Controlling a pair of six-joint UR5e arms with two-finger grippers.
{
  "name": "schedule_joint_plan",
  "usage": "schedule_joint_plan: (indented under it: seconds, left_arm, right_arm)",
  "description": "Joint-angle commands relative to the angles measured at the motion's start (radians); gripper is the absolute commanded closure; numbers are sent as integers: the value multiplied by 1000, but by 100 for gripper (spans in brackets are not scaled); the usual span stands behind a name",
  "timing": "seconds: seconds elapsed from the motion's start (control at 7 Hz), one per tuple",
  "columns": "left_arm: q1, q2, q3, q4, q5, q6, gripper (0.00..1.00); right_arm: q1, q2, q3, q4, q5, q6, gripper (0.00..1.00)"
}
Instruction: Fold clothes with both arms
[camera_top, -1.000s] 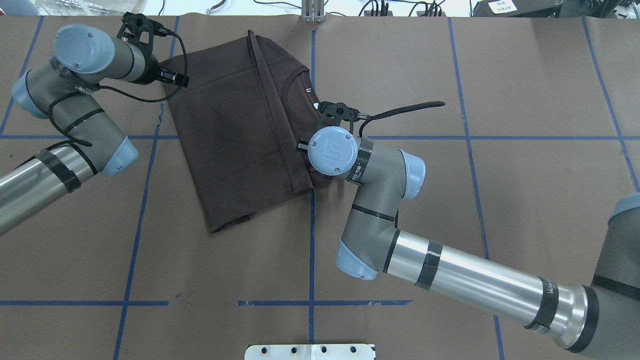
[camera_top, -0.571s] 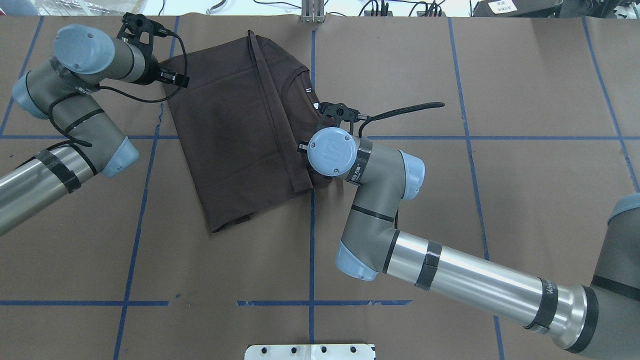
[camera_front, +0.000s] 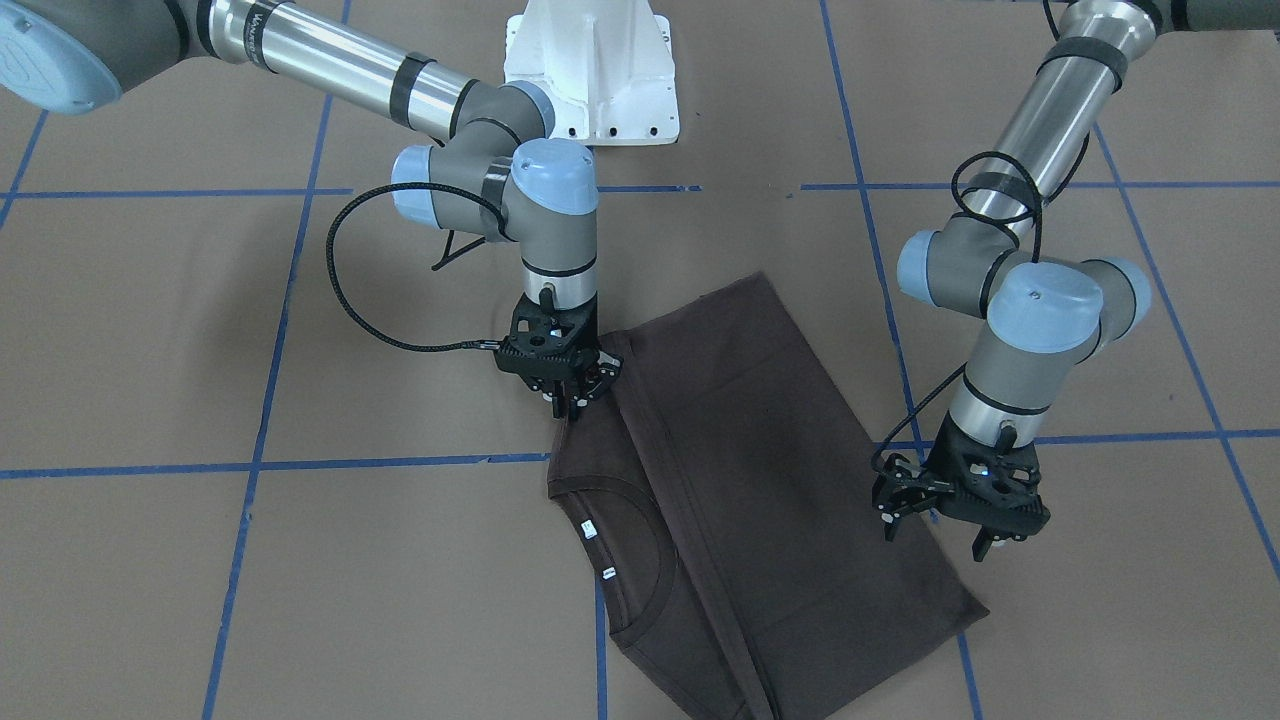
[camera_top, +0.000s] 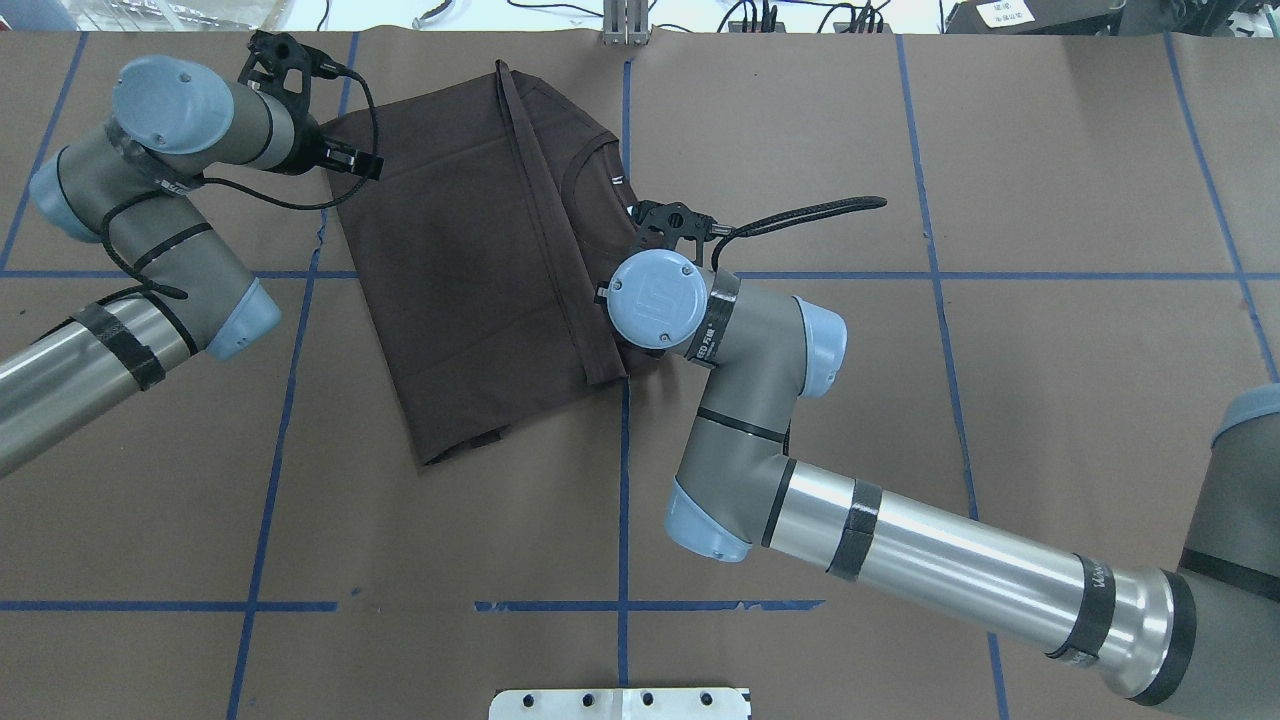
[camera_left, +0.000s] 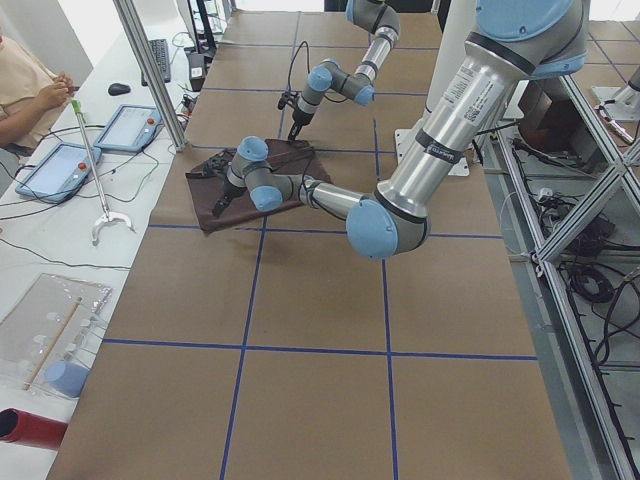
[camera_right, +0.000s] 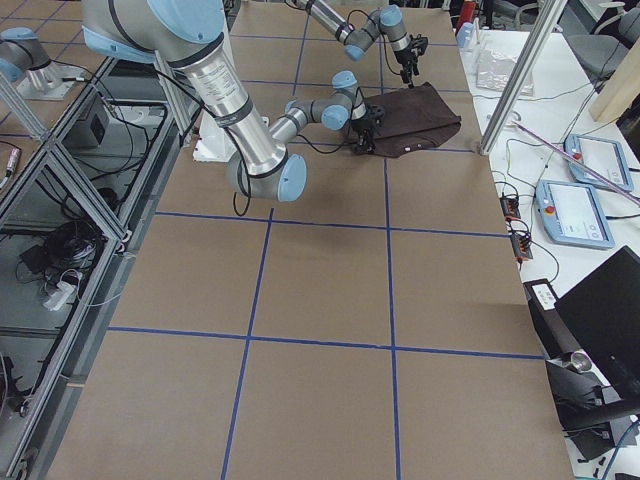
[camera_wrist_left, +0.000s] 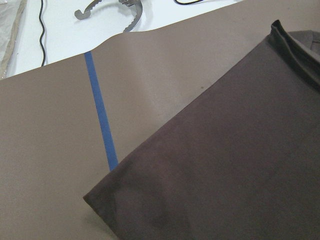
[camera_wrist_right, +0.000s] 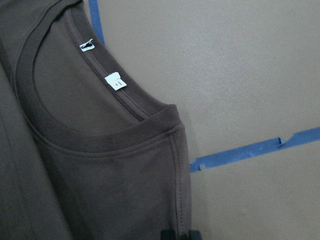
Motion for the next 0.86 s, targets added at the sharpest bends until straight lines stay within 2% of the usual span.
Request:
schedule_joint_plan:
  seconds: [0.0, 0.14, 0.29, 0.43, 0.71]
  left_arm:
    - [8, 0, -1, -4, 1, -13, 0]
    - [8, 0, -1, -4, 2, -13, 0]
    - [10, -1, -3, -4, 0, -16, 0]
    - [11, -1, -9, -4, 0, -34, 0]
    - [36, -1, -38, -4, -2, -71, 0]
  right_arm:
    - [0, -6, 16, -14, -1, 3, 100]
    - [0, -8, 21, -14, -1, 9, 100]
    - [0, -41, 85, -39, -1, 12, 100]
    - [-29, -149, 239, -77, -4, 13, 100]
    - [-137, -383, 524, -85, -83, 29, 100]
